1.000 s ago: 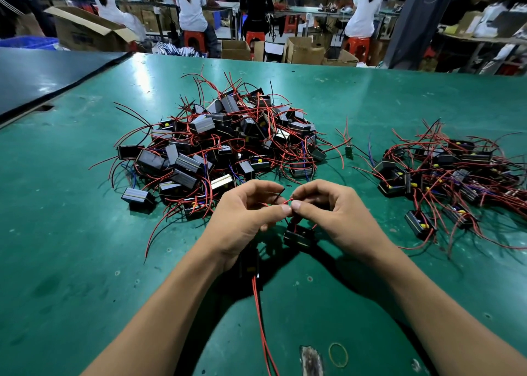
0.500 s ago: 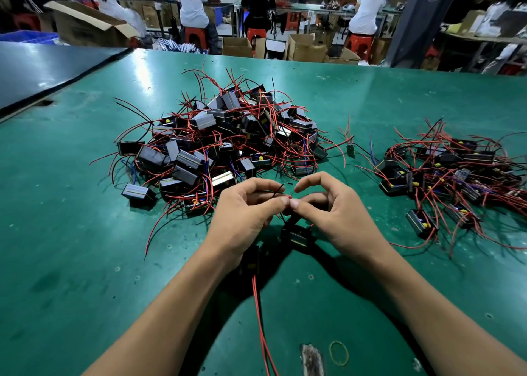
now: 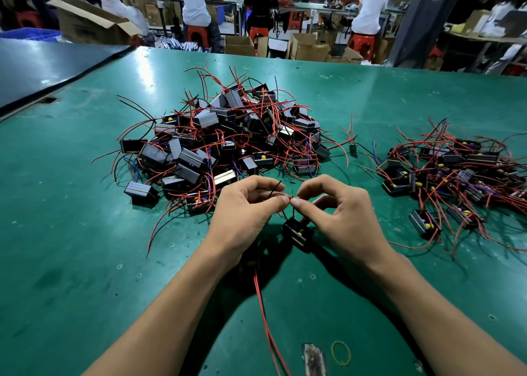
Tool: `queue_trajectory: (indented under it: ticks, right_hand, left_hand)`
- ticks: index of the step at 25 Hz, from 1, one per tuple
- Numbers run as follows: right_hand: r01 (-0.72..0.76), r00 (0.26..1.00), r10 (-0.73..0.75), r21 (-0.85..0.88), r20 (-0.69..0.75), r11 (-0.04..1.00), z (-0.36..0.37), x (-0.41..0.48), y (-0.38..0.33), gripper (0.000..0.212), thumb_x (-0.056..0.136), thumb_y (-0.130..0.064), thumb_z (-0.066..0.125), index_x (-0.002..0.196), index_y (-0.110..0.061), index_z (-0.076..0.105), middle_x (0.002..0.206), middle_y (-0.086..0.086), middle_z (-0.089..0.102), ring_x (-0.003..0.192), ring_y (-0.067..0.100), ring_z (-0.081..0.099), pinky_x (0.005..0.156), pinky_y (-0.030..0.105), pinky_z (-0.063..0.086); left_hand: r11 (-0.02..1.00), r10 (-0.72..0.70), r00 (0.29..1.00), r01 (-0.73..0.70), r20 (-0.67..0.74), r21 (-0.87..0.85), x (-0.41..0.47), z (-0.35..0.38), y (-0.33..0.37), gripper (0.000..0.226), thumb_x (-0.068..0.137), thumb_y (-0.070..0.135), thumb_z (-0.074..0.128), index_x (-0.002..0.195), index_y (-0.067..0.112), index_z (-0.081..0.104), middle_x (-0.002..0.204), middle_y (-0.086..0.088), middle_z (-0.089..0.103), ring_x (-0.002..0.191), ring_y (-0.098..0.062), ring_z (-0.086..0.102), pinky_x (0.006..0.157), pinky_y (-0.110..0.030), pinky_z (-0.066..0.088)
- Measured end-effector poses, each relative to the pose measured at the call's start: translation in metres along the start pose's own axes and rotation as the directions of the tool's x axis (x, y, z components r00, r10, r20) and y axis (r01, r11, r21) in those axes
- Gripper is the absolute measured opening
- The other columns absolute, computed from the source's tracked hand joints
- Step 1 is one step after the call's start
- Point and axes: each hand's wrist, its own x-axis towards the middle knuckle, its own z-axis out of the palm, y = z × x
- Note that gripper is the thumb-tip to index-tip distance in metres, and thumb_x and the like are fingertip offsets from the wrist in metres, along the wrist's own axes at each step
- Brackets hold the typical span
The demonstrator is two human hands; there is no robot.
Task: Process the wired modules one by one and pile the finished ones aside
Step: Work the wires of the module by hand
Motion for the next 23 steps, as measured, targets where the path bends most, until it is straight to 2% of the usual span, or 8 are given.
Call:
queue_trajectory:
  ticks: [3,7,14,18,23]
  right_hand:
    - [-0.011,1.000,0.010,0.046,0.016,0.999,0.000,0.000,0.001,0.012,0.086,-0.017,0.079,0.087,-0.020,0.067,0.079,-0.009,0.070,0.061,0.009,0.069,0.058,0.032,0.057]
    - [-0.030,0.998,0.023,0.123,0.056,0.992,-0.001,0.002,0.004,0.013,0.087,-0.013,0.077,0.089,-0.018,0.066,0.080,-0.003,0.072,0.065,0.013,0.073,0.066,0.031,0.060]
    - [0.030,0.999,-0.033,0.074,0.040,0.997,0.002,0.003,0.009,0.014,0.086,-0.012,0.078,0.087,-0.018,0.065,0.076,-0.008,0.070,0.065,0.010,0.070,0.066,0.024,0.056]
    - [0.120,0.991,-0.120,0.002,0.062,0.993,0.000,0.003,0.010,0.013,0.086,-0.010,0.077,0.086,-0.018,0.067,0.076,-0.010,0.069,0.065,0.014,0.069,0.064,0.026,0.055]
    - [0.111,0.993,-0.111,0.001,0.049,0.994,-0.001,0.003,0.012,0.014,0.086,-0.012,0.078,0.086,-0.020,0.067,0.077,-0.010,0.069,0.064,0.013,0.069,0.063,0.031,0.056]
  left_hand:
    - [1.000,0.010,1.000,-0.011,0.002,0.015,0.000,0.000,0.000,0.019,0.079,0.010,0.080,0.095,0.017,0.073,0.084,-0.001,0.076,0.064,0.002,0.064,0.057,-0.008,0.044]
    - [1.000,0.029,1.000,-0.029,-0.001,0.013,-0.001,0.001,0.001,0.019,0.079,0.011,0.080,0.096,0.018,0.073,0.086,0.000,0.076,0.073,-0.001,0.068,0.060,-0.009,0.046]
    - [0.995,0.091,0.995,-0.089,-0.033,0.042,-0.004,0.004,0.002,0.020,0.077,0.005,0.080,0.094,0.014,0.073,0.087,-0.002,0.076,0.083,-0.011,0.072,0.077,-0.019,0.056]
    - [0.992,0.103,0.994,-0.101,-0.024,0.076,-0.005,0.004,0.002,0.021,0.078,0.006,0.080,0.096,0.015,0.072,0.088,0.001,0.076,0.085,-0.011,0.072,0.077,-0.018,0.057]
    - [0.992,0.103,0.994,-0.101,-0.025,0.070,-0.004,0.005,0.002,0.022,0.078,0.004,0.080,0.096,0.013,0.071,0.089,-0.001,0.076,0.085,-0.011,0.072,0.079,-0.021,0.057]
